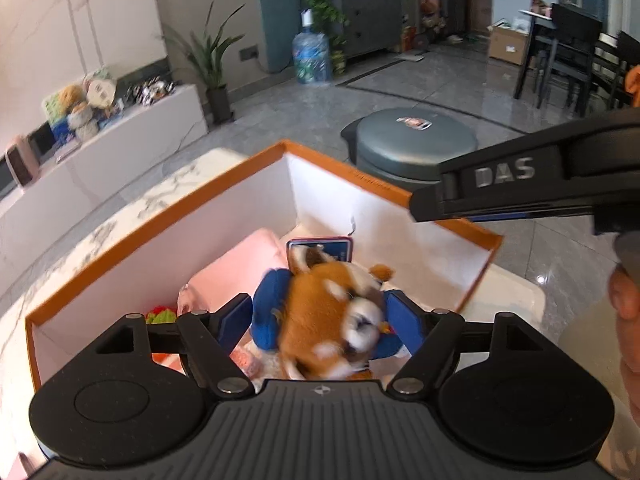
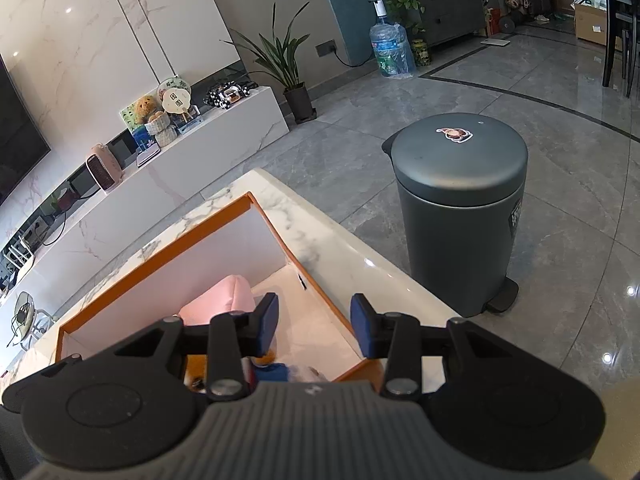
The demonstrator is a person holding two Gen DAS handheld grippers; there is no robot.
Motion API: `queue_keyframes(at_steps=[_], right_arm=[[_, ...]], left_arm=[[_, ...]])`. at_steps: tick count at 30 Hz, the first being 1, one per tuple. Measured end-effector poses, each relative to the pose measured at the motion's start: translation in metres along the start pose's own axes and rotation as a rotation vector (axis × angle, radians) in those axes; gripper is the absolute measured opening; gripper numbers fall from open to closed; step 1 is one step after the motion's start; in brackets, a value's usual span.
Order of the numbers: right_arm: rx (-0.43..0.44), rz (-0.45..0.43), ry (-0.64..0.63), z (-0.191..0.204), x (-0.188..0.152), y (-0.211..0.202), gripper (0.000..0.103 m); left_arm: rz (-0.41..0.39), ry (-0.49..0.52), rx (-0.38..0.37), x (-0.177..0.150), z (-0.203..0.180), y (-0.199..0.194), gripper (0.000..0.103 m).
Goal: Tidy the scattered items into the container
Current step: 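Open the right tool to drop the pouch while the left tool lowers the raccoon into the box, then open the left tool releasing the raccoon and withdraw both tools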
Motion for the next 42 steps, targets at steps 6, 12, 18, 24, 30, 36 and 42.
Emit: queue_keyframes(at_steps=[6, 12, 18, 24, 30, 36, 42], right_arm=[[0.035, 0.004, 0.008, 0.004, 0.0, -0.005, 0.044], [0.037, 0.008, 0.004, 0.006, -0.002, -0.008, 0.044], [0.053, 0.003, -0.007, 0.013, -0.003, -0.009, 0.044], [0.045, 0.011, -0.006, 0.013, -0.001, -0.003, 0.044], [0.038, 0.012, -0.011, 0.013, 0.003, 0.005, 0.044], [0.046, 0.029, -0.03, 0.019, -0.003, 0.007, 0.044], [0.05, 0.035, -0.071, 0.028, -0.009, -0.005, 0.044]], left_arm=[[-0.001, 0.043, 0.023, 0.001, -0.008, -0.001, 0.089], [0.006, 0.017, -0.011, 0.003, -0.003, -0.005, 0.061], [0.064, -0.057, -0.065, -0.008, 0.001, 0.007, 0.036], [0.102, -0.09, -0.097, -0.007, 0.006, 0.025, 0.033], [0.064, 0.025, -0.059, -0.002, 0.004, 0.014, 0.037], [0.022, 0.035, -0.019, 0.003, 0.01, -0.012, 0.037], [-0.019, 0.02, 0.052, 0.011, 0.022, -0.044, 0.037]])
Point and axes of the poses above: each gripper's, at about its wrist camera, not at the fingertips, and y roughly the way its jaws point, z to its left, x to its top, the point moved 10 cm from there along y, roughly the way its jaws point, and after that the axes turned 3 degrees about -z, right-handed, at the moved point
